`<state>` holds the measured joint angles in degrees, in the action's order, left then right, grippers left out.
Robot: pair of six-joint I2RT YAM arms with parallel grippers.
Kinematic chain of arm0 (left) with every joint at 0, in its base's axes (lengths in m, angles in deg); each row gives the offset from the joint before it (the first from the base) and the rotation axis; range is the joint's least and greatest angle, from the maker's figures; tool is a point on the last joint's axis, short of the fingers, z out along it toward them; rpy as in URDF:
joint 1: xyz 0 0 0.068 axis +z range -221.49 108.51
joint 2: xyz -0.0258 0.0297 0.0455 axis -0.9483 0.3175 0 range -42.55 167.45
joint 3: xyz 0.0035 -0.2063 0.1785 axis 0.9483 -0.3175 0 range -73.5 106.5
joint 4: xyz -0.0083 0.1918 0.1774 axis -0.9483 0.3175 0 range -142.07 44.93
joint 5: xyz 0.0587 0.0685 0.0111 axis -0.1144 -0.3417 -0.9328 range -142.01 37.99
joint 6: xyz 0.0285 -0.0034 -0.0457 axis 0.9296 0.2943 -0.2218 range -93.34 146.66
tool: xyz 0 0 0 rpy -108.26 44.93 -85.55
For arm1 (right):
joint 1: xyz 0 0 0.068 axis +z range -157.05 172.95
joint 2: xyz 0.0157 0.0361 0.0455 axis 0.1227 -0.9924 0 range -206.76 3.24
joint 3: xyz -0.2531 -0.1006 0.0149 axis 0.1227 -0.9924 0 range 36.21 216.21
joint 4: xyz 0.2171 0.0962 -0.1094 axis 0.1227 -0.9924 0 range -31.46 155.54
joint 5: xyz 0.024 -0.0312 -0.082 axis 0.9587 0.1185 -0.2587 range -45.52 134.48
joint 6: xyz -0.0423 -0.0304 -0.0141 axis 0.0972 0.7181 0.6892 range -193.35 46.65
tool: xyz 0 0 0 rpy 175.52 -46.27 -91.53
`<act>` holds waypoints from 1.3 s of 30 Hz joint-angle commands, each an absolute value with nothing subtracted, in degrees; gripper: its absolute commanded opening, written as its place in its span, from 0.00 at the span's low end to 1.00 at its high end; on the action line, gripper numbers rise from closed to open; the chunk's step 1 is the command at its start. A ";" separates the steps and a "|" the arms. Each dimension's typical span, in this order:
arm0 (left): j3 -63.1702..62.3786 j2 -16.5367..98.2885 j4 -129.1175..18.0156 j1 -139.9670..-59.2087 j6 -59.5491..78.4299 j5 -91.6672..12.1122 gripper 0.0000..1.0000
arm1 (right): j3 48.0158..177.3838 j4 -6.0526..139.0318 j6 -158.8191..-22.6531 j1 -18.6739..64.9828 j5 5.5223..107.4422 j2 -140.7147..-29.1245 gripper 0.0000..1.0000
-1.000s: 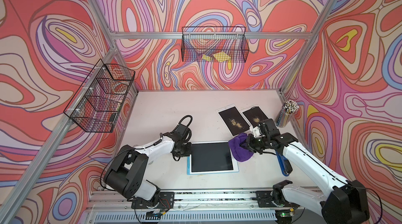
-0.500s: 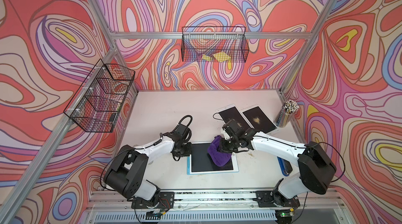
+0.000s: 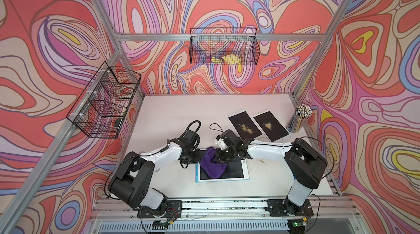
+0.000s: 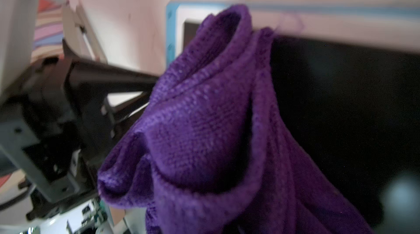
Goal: Wipe the drawing tablet
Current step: Wipe the dirt from the drawing tablet.
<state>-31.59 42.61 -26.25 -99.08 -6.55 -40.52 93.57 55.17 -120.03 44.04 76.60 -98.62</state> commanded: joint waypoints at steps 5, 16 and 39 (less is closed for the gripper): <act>-32.72 42.52 -24.47 -98.45 -6.61 -42.36 0.21 | 92.60 71.06 -131.68 56.49 91.07 -105.04 0.00; -32.89 42.10 -24.35 -98.46 -6.63 -42.26 0.20 | 83.42 65.54 -128.72 45.70 89.57 -83.76 0.00; -32.89 42.26 -24.86 -98.43 -6.67 -41.99 0.21 | 75.60 41.94 -112.29 23.28 75.53 -79.39 0.00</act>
